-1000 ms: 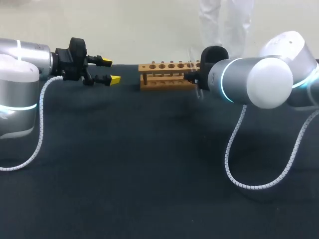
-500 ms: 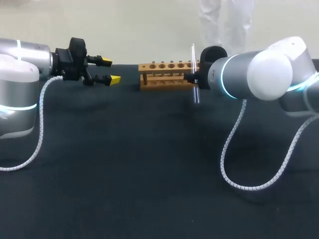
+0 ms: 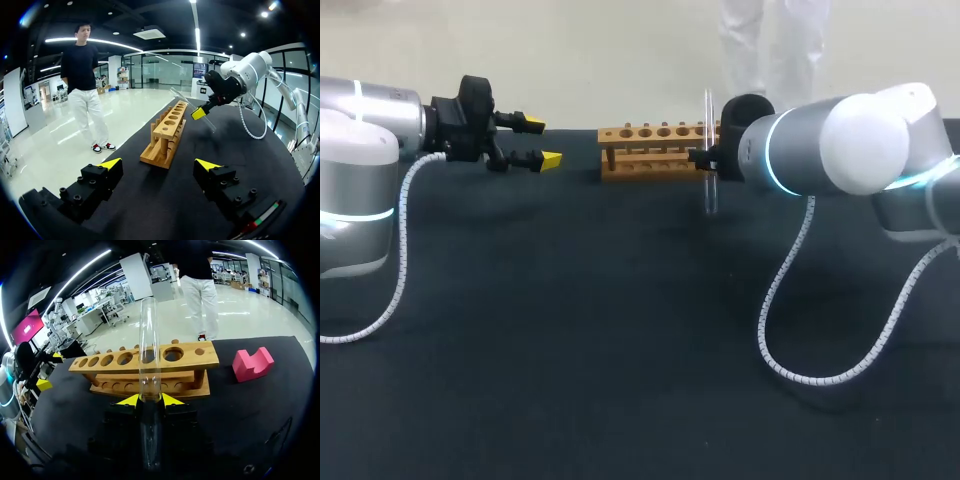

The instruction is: Grasp the test tube, adjust it, and insert it.

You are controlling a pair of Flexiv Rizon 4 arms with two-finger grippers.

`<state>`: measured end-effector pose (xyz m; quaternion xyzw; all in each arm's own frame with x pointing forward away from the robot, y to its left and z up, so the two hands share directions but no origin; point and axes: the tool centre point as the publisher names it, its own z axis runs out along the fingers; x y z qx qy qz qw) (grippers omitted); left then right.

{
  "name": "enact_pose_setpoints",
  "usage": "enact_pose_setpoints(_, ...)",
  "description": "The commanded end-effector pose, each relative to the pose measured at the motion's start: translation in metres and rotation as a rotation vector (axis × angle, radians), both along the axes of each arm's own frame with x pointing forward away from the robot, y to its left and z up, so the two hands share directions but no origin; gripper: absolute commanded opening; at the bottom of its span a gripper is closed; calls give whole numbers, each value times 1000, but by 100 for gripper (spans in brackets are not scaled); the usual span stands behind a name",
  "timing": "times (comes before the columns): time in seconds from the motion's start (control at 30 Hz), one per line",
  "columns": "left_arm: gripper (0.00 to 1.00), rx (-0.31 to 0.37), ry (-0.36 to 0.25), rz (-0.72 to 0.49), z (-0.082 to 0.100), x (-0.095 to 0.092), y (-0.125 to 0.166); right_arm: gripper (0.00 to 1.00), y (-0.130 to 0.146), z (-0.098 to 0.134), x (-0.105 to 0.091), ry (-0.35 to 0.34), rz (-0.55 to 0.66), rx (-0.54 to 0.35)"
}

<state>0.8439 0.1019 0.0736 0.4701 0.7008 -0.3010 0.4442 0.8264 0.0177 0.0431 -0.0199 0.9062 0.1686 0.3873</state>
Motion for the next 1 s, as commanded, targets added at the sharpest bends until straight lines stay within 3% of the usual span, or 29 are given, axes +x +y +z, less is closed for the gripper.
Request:
enact_pose_setpoints(0.03,100,-4,-6,2,-1,-1,0,0,-1,-2,4,29,13,-10)
enact_pose_setpoints(0.43,100,-4,-6,2,-1,-1,0,0,-2,-5,5,101,58,-18)
enact_pose_setpoints(1.0,100,-4,-6,2,-1,-1,0,0,-10,8,-8,64,-27,-14)
